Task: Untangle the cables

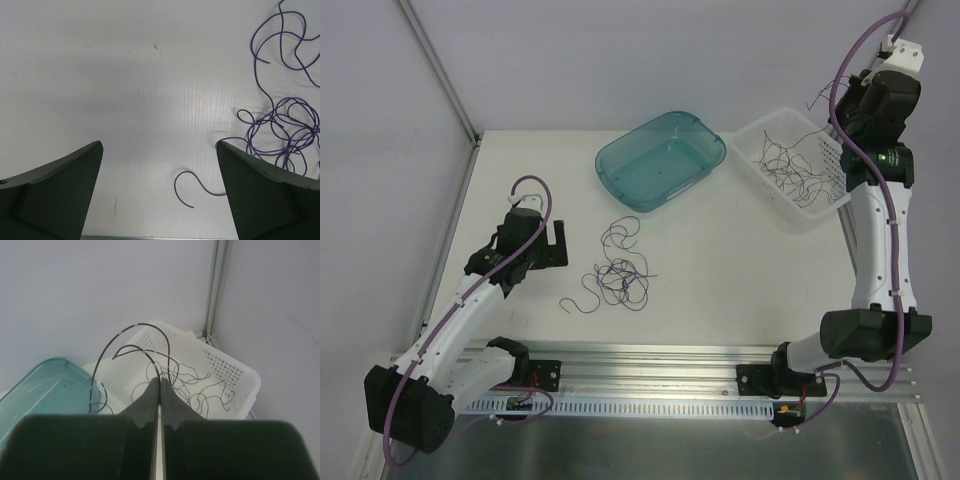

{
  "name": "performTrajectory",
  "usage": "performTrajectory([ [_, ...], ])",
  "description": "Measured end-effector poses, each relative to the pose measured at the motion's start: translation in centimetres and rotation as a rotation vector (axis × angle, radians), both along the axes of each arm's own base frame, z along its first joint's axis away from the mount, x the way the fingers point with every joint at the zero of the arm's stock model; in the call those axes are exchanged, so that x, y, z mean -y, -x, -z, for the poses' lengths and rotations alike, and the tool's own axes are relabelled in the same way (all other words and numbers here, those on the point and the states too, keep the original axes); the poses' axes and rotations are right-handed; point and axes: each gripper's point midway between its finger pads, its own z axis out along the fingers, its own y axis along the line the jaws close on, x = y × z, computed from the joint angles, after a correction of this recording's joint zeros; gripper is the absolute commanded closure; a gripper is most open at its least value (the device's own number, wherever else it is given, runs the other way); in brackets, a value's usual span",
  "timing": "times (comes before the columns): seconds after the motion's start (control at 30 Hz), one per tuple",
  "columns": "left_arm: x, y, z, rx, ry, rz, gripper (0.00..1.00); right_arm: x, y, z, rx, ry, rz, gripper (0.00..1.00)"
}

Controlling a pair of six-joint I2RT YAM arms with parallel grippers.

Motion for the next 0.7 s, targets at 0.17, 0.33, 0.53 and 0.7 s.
performTrajectory([
  [0.17,-0.6,-0.3,0.6,-0.015,-0.047,-0.005,0.01,2.5,-4.3,4.5,-0.064,-0.023,0.052,0.97],
  [0.33,-0.6,-0.3,0.7,-0.020,-0.060,0.007,0.01,3.6,-8.1,12.7,-0.201,-0.081,0.079,0.46],
  [0.53,-0.6,-0.4,1.0,-0.030,-0.062,0.013,0.01,3.6,-6.8,24.3,-0.443,-0.145,0.112,0.26],
  [0.7,0.2,-0.2,1.6,-0.058,-0.035,0.045,0.01,1.9,-4.3,24.8,-0.480,-0.187,0.064,0.21],
])
